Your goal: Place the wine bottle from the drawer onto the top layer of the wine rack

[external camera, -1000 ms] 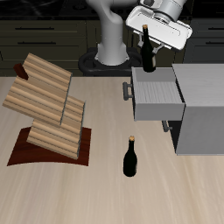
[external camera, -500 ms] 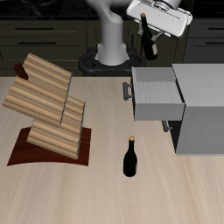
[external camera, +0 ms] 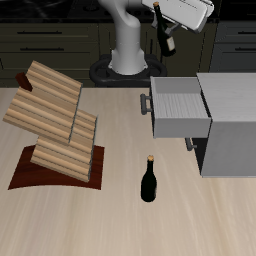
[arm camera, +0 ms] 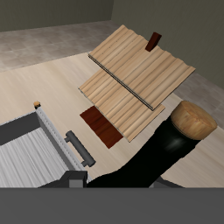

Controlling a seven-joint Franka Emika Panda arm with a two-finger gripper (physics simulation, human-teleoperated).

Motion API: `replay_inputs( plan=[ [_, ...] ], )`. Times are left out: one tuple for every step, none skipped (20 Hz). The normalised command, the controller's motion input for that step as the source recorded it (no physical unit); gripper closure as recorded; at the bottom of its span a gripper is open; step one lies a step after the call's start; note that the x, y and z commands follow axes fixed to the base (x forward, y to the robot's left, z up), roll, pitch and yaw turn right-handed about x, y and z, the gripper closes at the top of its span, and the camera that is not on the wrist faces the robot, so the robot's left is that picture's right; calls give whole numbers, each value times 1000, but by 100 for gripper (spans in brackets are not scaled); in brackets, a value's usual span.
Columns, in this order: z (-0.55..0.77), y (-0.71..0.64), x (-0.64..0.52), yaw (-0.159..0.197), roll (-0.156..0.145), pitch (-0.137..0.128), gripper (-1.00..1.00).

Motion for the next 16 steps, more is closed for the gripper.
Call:
replay_inputs(
  plan=[
    [101, 0, 117, -104, 47, 58, 100],
    [213, -55, -138, -133, -88, -11, 100],
    [248, 23, 32, -172, 44, 32, 100],
    [-8, 7, 64, 0, 0, 0, 100],
    [287, 270, -221, -109, 16, -14, 100],
    [46, 250, 62, 13, 113, 21, 100],
    [90, 158, 88, -70, 158, 99, 100],
    [162, 29, 10, -110, -32, 10, 100],
    [0, 0, 0, 0, 0, 0, 100],
    [226, 45, 188, -258, 177, 150, 100],
    [148, 66, -101, -93, 25, 10, 100],
    [129, 35, -37, -64, 29, -21, 100],
    [-1, -16, 36, 0, 0, 0, 100],
    [246, 194, -310, -220, 96, 15, 100],
    [119, 112, -104, -43, 39, -41, 100],
    [45, 109, -31, -86, 78, 33, 100]
  ],
)
